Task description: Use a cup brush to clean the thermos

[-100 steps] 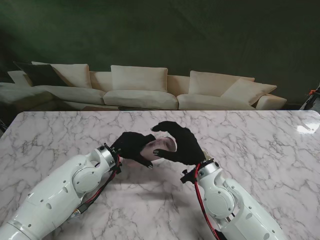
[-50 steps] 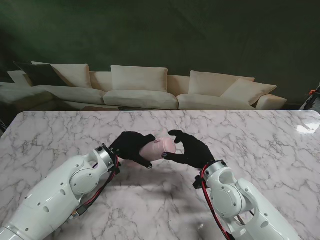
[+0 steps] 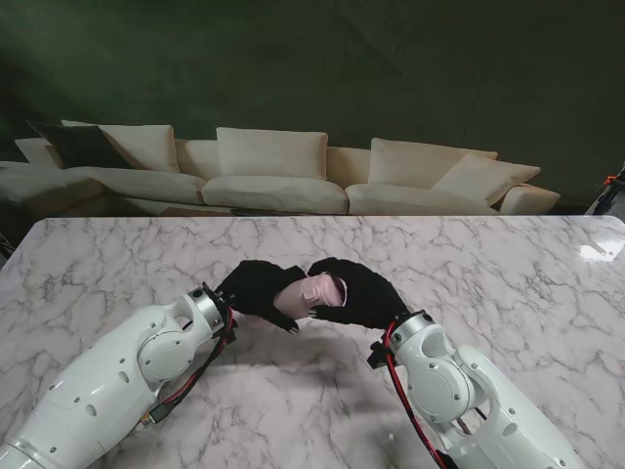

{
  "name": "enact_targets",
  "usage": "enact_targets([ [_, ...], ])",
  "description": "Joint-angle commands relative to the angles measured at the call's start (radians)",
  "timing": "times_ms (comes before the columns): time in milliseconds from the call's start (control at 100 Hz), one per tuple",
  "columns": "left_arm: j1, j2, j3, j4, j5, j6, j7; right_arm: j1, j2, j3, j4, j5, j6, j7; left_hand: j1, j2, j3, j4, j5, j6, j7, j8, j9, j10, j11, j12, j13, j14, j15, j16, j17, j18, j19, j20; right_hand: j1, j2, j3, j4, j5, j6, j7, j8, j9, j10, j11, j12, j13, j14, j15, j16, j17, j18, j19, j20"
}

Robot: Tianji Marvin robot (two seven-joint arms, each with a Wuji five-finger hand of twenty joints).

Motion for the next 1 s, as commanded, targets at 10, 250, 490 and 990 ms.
enact_targets([
  [10,-0.010,-0.002,-0.001,-0.004,-0.003,0.009,-0.013,-0.007,-0.003,-0.008,0.009,0.002,-0.025,0.003,0.342,0.239,0.409,0.047,0.023,-0.213,0.162,0.069,0.040,-0.069,0.052,0.013,0.102,-0.107,0.184,0.067,0.042,-0.171,0.070,-0.008,-0.057,-0.061,0.253,-0.035,0.137,-0.196,0.058,0.070,-0.101,-0.003,-0.045,-0.011,-0.164,0.014,-0.085,0.037,-0.161,0.028,-0.025,0.059],
  [250,-0.016,-0.003,0.004,-0.002,-0.006,0.016,-0.014,-0.004,-0.002,-0.011,0.036,0.009,-0.129,-0.010,0.343,0.240,0.408,0.046,0.024,-0.212,0.161,0.070,0.039,-0.068,0.055,0.013,0.105,-0.108,0.187,0.070,0.045,-0.170,0.073,-0.007,-0.152,-0.021,-0.049,-0.044,0.466,-0.168,0.054,0.055,-0.131,-0.024,-0.231,-0.137,-0.562,0.092,-0.511,-0.009,-0.671,0.160,-0.440,0.209],
  [490,-0.017,-0.004,0.005,0.002,-0.005,0.017,-0.007,-0.007,-0.031,-0.010,0.077,0.080,-0.235,-0.114,0.343,0.240,0.408,0.047,0.024,-0.213,0.161,0.071,0.039,-0.068,0.058,0.013,0.105,-0.108,0.191,0.072,0.045,-0.170,0.076,-0.007,-0.212,0.015,-0.100,-0.012,0.451,-0.228,0.012,0.011,-0.058,-0.085,-0.276,-0.147,-0.669,0.104,-0.786,-0.166,-0.875,0.238,-0.746,0.157],
  [990,-0.003,-0.004,-0.009,-0.011,0.009,0.001,0.013,-0.076,-0.042,0.057,-0.035,-0.040,0.119,-0.195,0.345,0.243,0.407,0.047,0.020,-0.213,0.161,0.074,0.033,-0.068,0.063,0.018,0.103,-0.109,0.192,0.074,0.038,-0.168,0.077,-0.006,-0.492,0.222,-0.094,-0.015,-0.114,0.184,-0.186,-0.207,-0.124,0.009,-0.161,-0.111,-0.263,0.131,-0.364,0.039,-0.386,0.127,-0.232,0.269],
])
